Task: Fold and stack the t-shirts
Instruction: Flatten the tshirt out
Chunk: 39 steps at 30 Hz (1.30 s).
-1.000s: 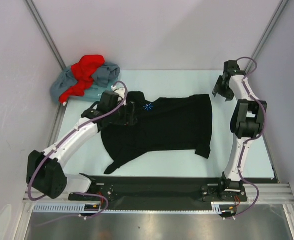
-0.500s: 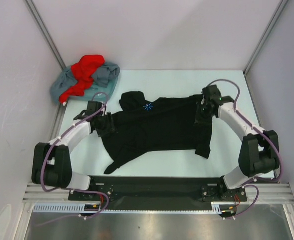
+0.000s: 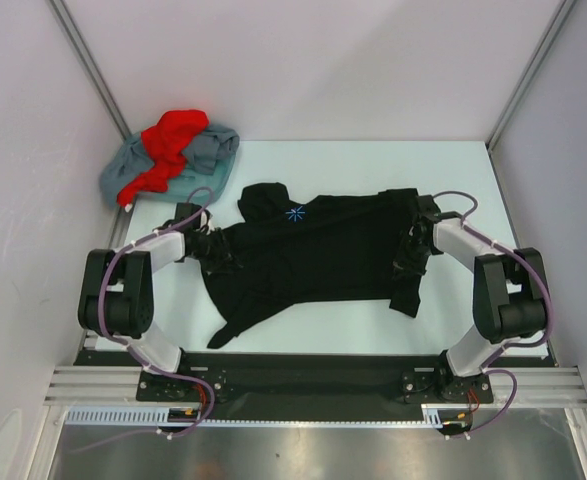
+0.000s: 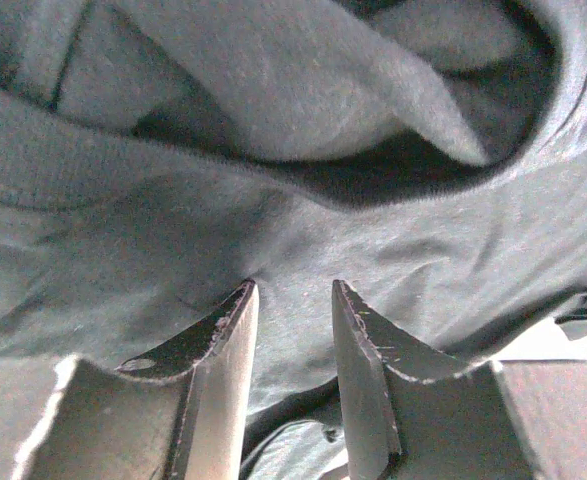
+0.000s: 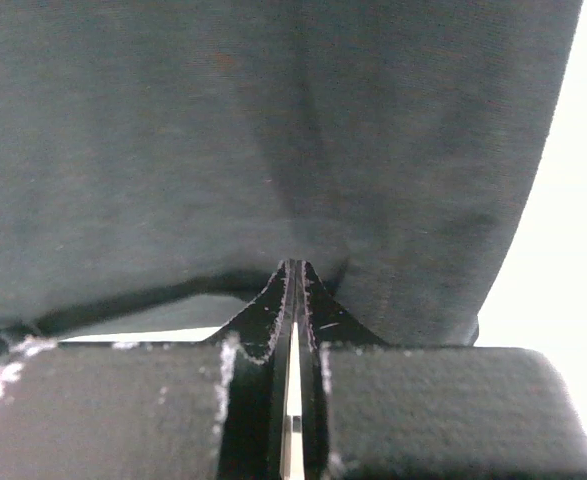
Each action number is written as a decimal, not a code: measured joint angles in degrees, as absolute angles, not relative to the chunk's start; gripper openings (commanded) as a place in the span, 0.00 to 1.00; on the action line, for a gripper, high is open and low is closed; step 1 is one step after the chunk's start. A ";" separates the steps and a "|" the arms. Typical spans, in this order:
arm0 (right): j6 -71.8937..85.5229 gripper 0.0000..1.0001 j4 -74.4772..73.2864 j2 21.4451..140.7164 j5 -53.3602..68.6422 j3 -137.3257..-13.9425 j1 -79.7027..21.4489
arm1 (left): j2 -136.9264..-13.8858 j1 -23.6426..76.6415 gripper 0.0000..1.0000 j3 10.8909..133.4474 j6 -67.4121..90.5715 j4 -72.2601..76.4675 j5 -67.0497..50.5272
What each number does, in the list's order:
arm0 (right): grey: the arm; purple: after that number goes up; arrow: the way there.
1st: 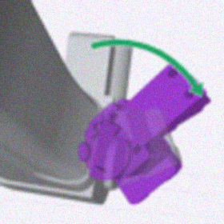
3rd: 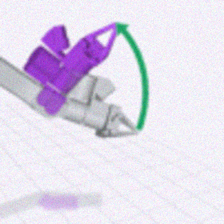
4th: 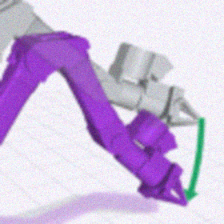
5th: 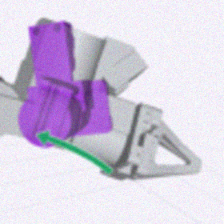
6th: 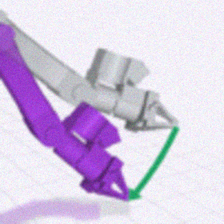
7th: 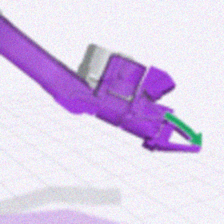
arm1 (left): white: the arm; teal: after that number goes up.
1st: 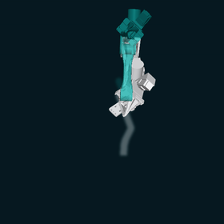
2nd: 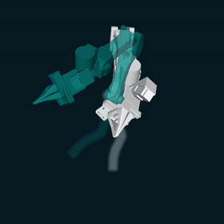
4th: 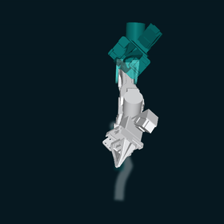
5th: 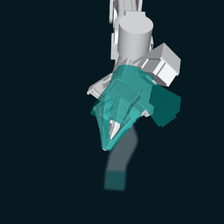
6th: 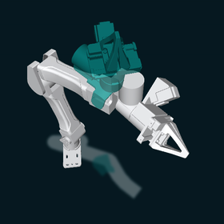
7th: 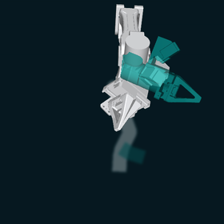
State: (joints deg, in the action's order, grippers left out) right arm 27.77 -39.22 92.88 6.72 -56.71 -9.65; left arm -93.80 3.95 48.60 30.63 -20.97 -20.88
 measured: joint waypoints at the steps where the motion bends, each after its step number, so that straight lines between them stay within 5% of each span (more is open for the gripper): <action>1: 28.49 0.00 -39.29 93.17 6.24 -56.55 -9.43 | -94.13 3.66 0.41 48.69 30.72 -20.82 -21.47; 18: 36.95 0.00 -54.74 88.58 -17.63 -56.84 5.69 | -95.72 -0.64 0.40 48.86 30.98 -19.97 -26.13; 21: 34.17 0.00 -53.71 84.99 -15.88 -57.87 4.47 | -95.50 -0.73 0.41 48.82 30.89 -19.94 -26.06; 25: 32.18 0.18 -50.06 82.39 -7.33 -57.56 -0.19 | -93.86 -0.78 0.41 48.10 30.65 -19.97 -25.47; 30: 31.27 0.01 -44.64 82.67 2.15 -53.82 -3.49 | -92.20 -0.78 0.41 47.66 30.48 -19.81 -25.65; 39: 31.38 0.00 -41.89 86.21 4.71 -46.30 1.26 | -92.42 -0.64 0.41 46.26 30.52 -19.05 -25.71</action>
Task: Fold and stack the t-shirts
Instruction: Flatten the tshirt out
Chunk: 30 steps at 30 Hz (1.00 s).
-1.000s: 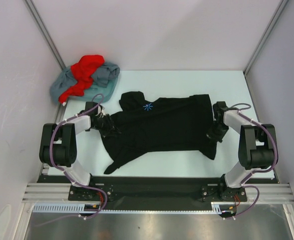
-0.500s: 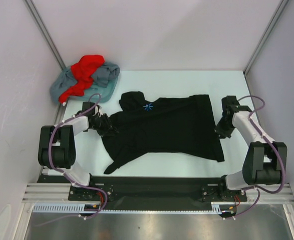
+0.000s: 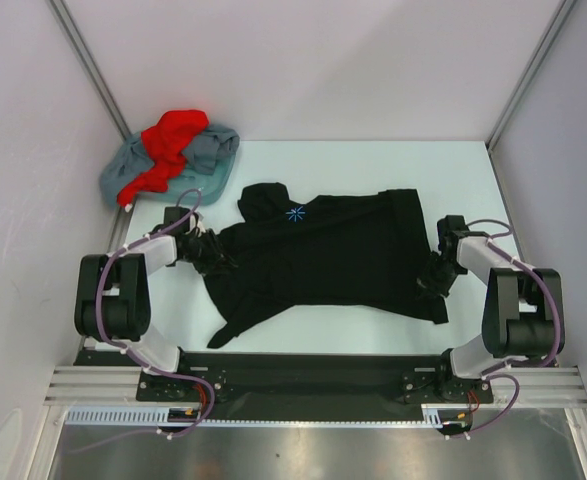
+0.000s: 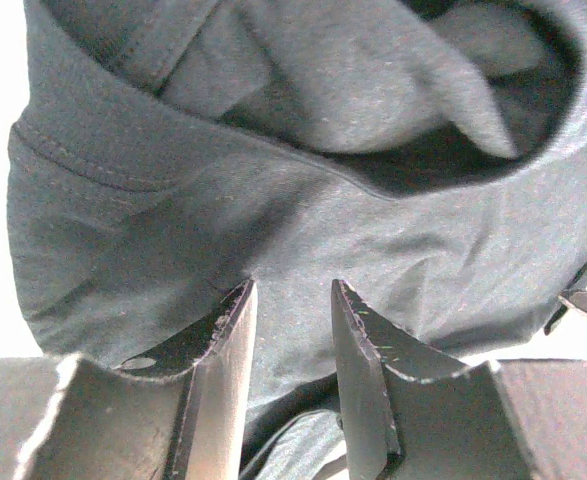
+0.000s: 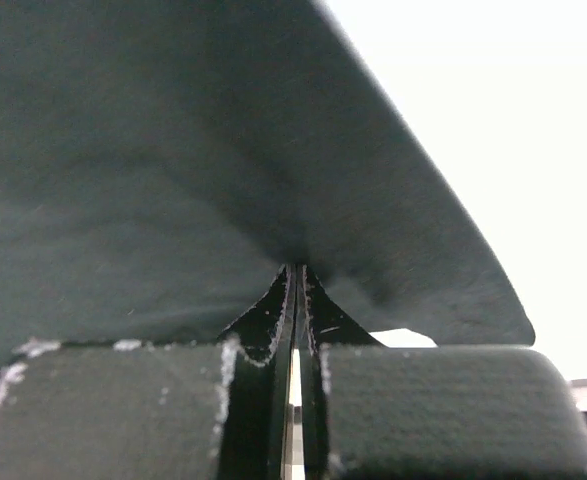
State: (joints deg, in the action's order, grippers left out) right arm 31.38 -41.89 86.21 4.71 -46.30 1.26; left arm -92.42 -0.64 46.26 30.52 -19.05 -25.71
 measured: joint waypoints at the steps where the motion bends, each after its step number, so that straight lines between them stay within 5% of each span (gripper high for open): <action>1: 31.48 0.00 -41.58 86.87 4.10 -46.17 1.67 | -92.58 -0.64 0.42 46.11 30.52 -18.85 -25.71; 12: 31.77 0.00 -42.61 90.72 0.99 -50.22 12.34 | -93.60 -0.82 0.43 45.93 30.59 -17.67 -26.50; 22: 23.03 0.04 -43.64 98.26 -11.00 -67.05 20.47 | -95.98 -0.91 0.44 48.58 30.55 -18.96 -27.40; 26: 20.40 0.25 -44.29 97.78 -12.14 -69.91 19.99 | -95.66 -0.91 0.48 49.15 29.95 -19.51 -25.91; 30: 18.46 0.60 -45.23 93.23 -6.57 -68.84 17.80 | -95.48 -0.91 0.49 50.37 29.41 -20.29 -23.73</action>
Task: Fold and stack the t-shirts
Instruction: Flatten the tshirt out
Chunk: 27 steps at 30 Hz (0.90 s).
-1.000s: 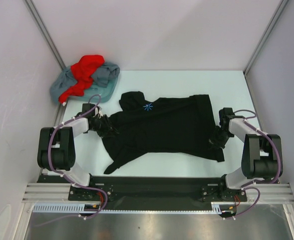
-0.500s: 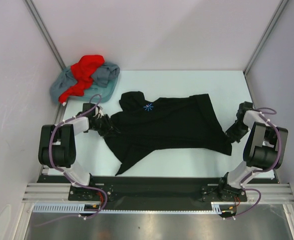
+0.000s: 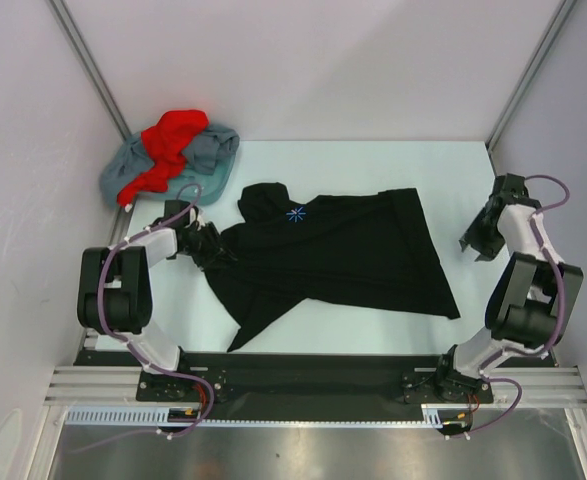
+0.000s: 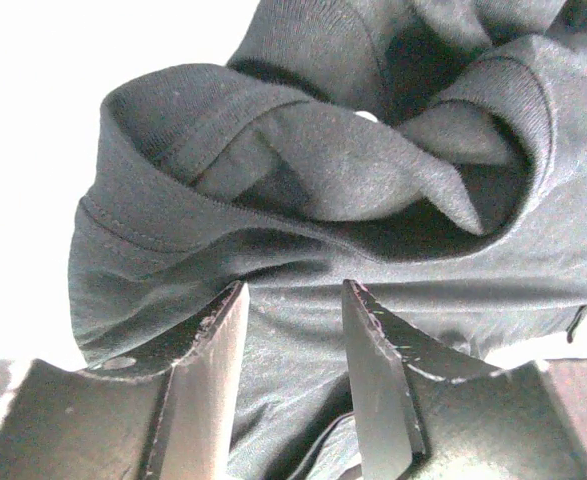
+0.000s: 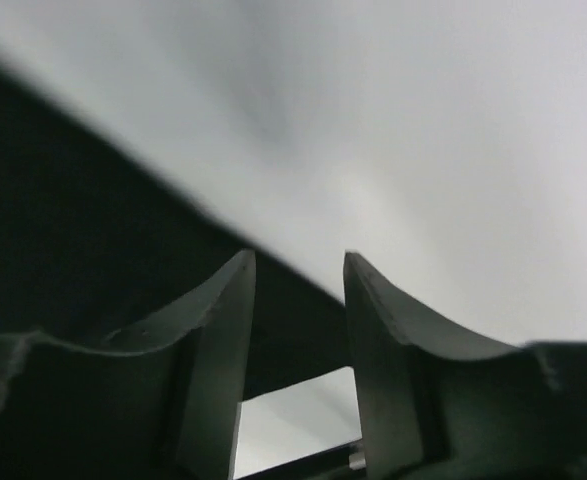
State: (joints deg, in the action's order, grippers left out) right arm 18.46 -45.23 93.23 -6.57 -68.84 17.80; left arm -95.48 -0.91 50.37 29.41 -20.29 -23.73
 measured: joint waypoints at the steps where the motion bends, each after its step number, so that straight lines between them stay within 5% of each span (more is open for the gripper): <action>1: 18.31 0.64 -44.84 91.09 -3.51 -67.83 16.73 | -95.35 -0.89 0.51 50.48 29.43 -20.25 -23.53; 5: 16.84 0.74 -44.73 86.19 0.89 -65.76 8.47 | -93.49 0.73 0.63 50.50 29.34 -20.29 -21.30; 9: 15.51 0.65 -43.35 89.08 -1.48 -65.76 -1.32 | -91.79 6.22 0.67 52.27 28.97 -20.78 -18.81; 13: 15.35 0.66 -38.06 92.88 -6.63 -65.78 -6.13 | -93.43 10.04 0.70 54.94 28.91 -20.38 -18.59; 18: 15.38 0.77 -31.40 99.33 -15.18 -70.06 -9.15 | -97.97 10.20 0.71 55.64 29.56 -18.57 -18.61; 27: 14.31 0.72 -26.02 114.93 -28.14 -85.38 -15.27 | -100.03 9.93 0.66 57.12 32.49 -18.57 -18.41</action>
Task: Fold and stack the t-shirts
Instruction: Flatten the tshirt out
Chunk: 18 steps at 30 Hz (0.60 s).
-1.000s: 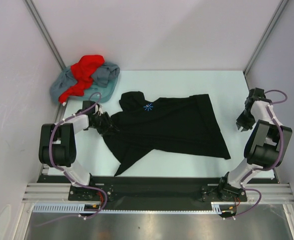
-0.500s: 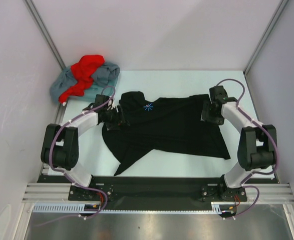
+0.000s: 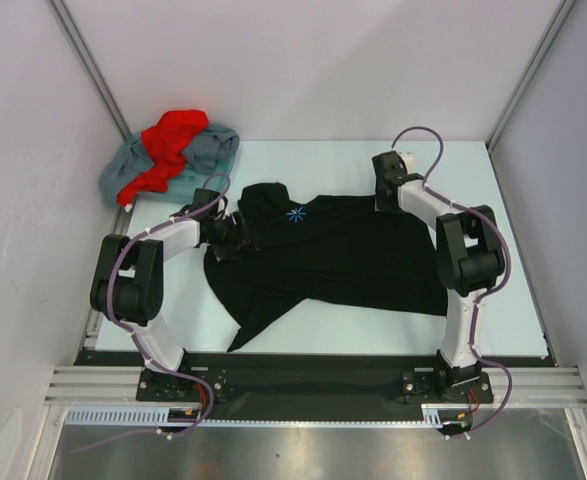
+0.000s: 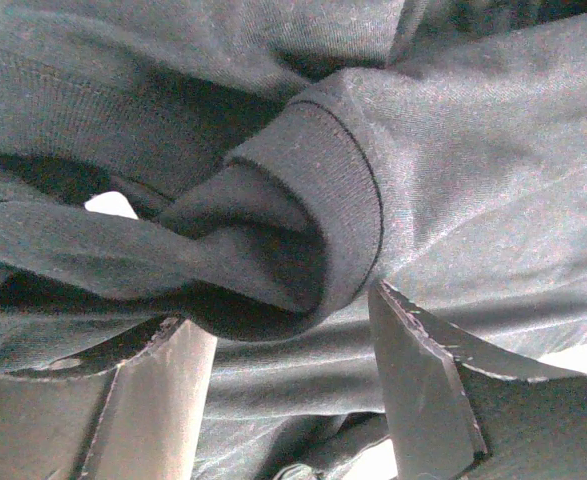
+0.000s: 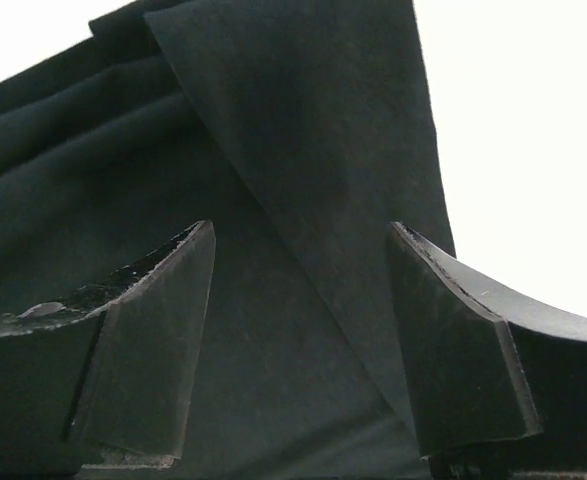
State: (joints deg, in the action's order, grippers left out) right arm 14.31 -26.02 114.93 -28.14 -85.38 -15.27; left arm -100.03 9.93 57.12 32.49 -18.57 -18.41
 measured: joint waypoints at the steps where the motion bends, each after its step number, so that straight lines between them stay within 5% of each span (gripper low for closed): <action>1: 14.28 0.72 -25.82 115.92 -29.10 -85.89 -15.64 | -100.03 9.93 0.66 57.12 32.64 -18.55 -18.37; 18: 12.16 0.73 -30.85 126.06 -47.44 -93.78 -13.52 | -100.14 8.86 0.67 56.90 35.40 -18.39 -18.24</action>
